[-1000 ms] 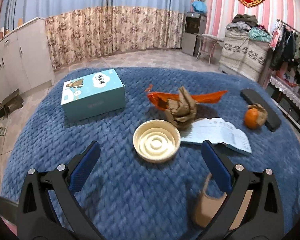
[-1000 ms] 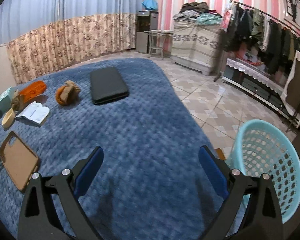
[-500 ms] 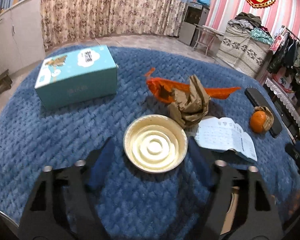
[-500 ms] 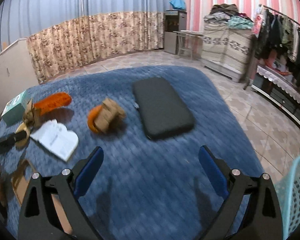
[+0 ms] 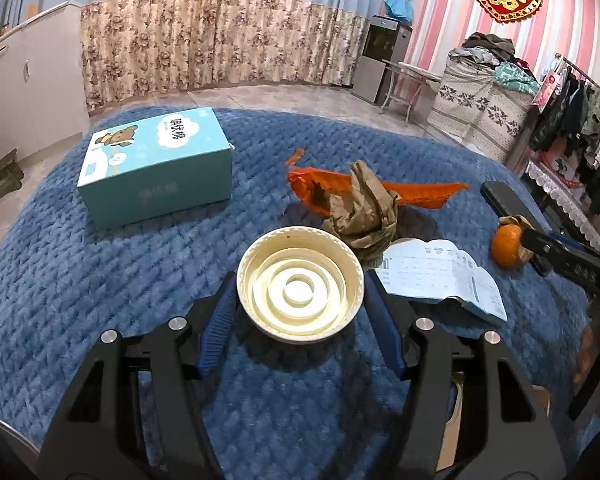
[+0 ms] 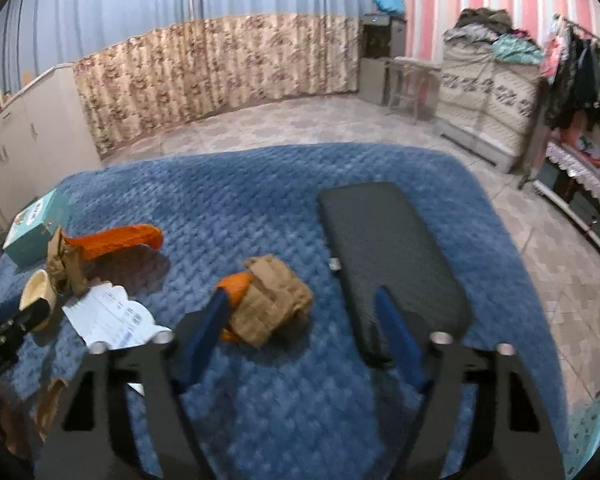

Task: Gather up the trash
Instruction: 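Grasp the cream round lid with the left tool while the right tool grasps the tangerine and brown cloth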

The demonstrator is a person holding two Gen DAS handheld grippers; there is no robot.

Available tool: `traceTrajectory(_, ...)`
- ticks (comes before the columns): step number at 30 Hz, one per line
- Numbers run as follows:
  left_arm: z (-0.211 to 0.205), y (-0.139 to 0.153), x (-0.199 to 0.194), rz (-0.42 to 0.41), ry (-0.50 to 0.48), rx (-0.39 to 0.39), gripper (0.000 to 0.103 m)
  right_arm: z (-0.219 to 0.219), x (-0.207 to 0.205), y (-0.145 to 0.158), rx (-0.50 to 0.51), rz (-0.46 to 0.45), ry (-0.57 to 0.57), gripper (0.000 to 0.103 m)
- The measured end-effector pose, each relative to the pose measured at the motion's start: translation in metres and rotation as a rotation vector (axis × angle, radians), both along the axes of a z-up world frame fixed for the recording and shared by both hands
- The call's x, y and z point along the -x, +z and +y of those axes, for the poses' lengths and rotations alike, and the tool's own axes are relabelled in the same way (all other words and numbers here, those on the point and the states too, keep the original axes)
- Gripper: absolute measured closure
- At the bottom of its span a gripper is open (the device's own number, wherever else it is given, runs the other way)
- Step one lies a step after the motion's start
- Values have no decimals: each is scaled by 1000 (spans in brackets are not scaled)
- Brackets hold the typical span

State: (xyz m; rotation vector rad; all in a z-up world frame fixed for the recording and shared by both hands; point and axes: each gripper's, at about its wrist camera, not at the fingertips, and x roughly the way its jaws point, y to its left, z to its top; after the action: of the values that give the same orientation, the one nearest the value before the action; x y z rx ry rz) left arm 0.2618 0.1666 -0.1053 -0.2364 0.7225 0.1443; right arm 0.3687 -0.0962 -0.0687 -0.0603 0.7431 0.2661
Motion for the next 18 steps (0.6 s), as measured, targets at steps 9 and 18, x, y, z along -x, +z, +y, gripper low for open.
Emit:
traceTrajectory(9, -3, 1, -1, -1, -3, 1, 42, 1, 16, -2, -41, 6, 60, 81)
traceTrajectory(18, 4, 10, 1, -25, 14, -19, 42, -60, 67, 16, 23, -29, -76, 84)
